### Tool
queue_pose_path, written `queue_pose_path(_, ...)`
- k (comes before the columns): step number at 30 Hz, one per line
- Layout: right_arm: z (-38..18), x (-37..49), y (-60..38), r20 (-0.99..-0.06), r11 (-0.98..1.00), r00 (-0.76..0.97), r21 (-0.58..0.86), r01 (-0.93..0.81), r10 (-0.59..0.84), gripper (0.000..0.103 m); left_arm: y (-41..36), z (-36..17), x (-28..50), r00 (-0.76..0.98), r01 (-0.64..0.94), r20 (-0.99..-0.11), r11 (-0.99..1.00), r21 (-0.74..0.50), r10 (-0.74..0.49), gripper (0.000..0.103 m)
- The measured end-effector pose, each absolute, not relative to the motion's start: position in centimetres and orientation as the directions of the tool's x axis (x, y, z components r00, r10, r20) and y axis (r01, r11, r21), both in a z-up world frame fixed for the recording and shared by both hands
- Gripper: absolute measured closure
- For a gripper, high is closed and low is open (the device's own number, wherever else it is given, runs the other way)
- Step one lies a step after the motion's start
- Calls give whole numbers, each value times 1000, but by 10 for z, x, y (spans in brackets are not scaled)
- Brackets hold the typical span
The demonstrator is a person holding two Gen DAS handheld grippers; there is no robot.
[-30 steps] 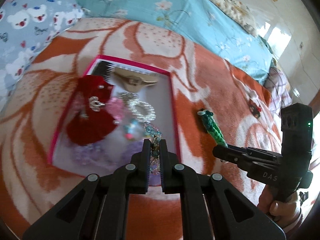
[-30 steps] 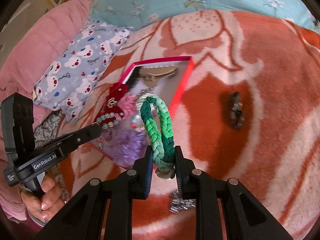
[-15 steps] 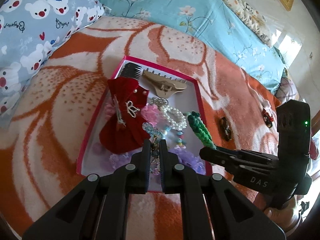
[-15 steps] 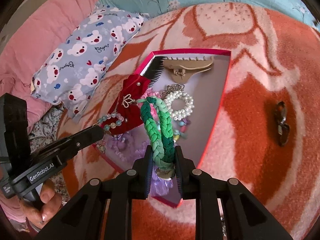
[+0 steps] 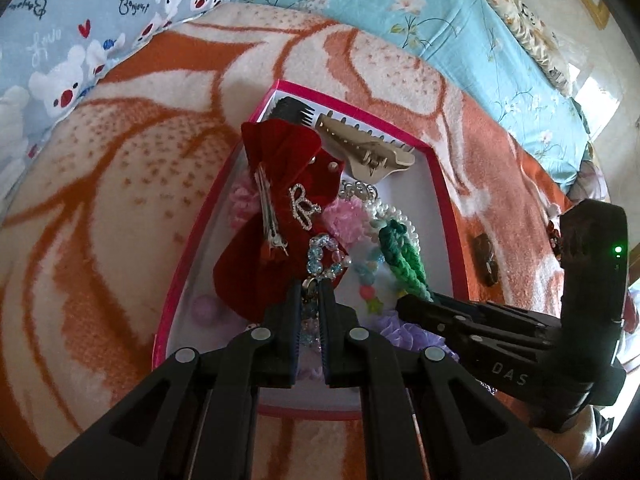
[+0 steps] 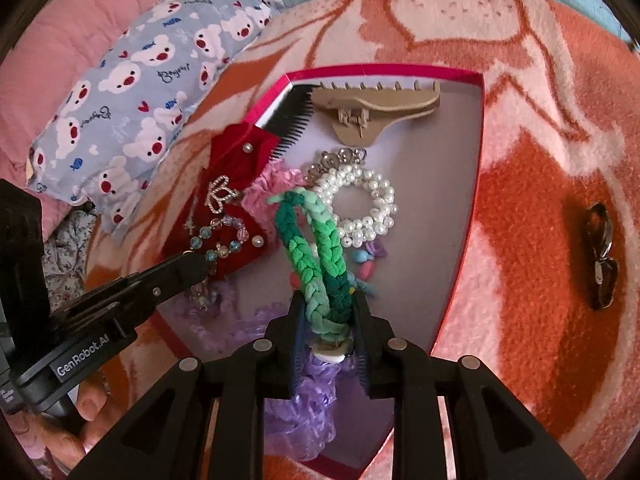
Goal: Organize jewelry
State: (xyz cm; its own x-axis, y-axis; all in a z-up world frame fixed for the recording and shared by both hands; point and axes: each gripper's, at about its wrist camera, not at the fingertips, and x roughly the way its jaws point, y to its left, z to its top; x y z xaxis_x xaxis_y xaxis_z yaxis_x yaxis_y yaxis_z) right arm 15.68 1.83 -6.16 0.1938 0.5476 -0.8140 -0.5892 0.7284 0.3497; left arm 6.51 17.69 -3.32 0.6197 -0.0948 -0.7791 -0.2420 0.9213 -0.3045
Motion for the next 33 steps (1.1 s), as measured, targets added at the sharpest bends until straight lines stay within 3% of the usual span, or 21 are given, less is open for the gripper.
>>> queue_pose_path(11, -64, 156, 19, -817, 729, 197, 341, -593, 542, 76, 177, -33, 64, 620, -237, -779, 923, -304, -98, 96)
queue_pose_path(21, -60, 155, 17, -816, 723, 194, 341, -600, 545, 60, 176, -32, 61, 614, -242, -785, 925, -292, -87, 92)
queue_pose_path(28, -54, 151, 14, -813, 720, 202, 333, -609, 547, 55, 172, -30, 58, 613, -230, -787, 937, -261, -68, 74)
queue_pose_path(33, -50, 146, 9, -807, 716, 216, 322, -619, 549, 50, 170, -31, 58, 606, -229, -793, 942, -246, -60, 74)
